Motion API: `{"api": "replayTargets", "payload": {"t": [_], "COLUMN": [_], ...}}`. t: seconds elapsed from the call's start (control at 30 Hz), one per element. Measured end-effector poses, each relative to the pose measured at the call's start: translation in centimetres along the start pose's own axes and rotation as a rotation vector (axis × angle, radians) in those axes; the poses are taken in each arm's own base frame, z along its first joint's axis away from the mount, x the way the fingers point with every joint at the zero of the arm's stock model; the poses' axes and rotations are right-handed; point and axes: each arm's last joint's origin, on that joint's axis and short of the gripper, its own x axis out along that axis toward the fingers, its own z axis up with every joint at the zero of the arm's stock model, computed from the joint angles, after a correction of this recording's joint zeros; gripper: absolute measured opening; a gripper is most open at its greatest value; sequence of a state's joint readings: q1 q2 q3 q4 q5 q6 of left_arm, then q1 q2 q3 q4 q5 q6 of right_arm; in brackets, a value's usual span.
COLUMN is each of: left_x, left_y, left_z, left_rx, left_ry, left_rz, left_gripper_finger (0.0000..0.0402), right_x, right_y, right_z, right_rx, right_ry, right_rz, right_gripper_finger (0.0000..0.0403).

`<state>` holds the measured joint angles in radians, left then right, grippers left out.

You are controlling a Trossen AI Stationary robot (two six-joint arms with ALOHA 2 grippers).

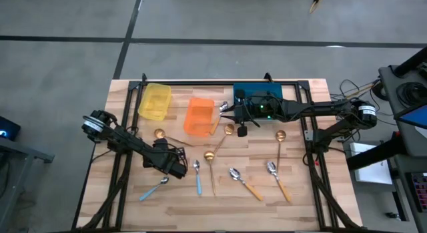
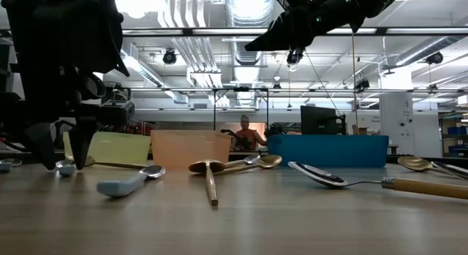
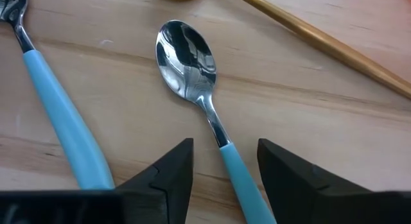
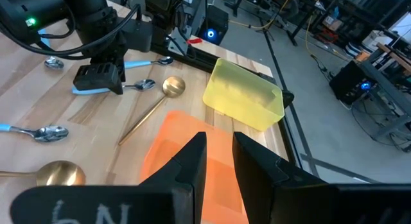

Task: Sort silverware by color (type)
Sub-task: Put the blue spoon into the orange bin

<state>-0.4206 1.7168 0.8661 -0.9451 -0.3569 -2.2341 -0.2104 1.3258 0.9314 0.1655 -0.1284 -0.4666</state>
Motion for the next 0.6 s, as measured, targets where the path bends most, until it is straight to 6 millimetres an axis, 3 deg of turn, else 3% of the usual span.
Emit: {"api": "replayTargets", "payload": {"t": [0.6], "left_x": [0.10], "left_y": [0.09], "left_z": [0.02], "left_rx": [0.002], "left_ry": [-0.002], "left_rz": [0.004], "left_gripper_finger": [0.0076], "right_x": [0.00], "right_y": [0.02], "right_z": [-0.03], "right_rx": [-0.005], "right_ry": [0.003], "right_rz": [0.002], "right_gripper_finger": [0.0068]}}
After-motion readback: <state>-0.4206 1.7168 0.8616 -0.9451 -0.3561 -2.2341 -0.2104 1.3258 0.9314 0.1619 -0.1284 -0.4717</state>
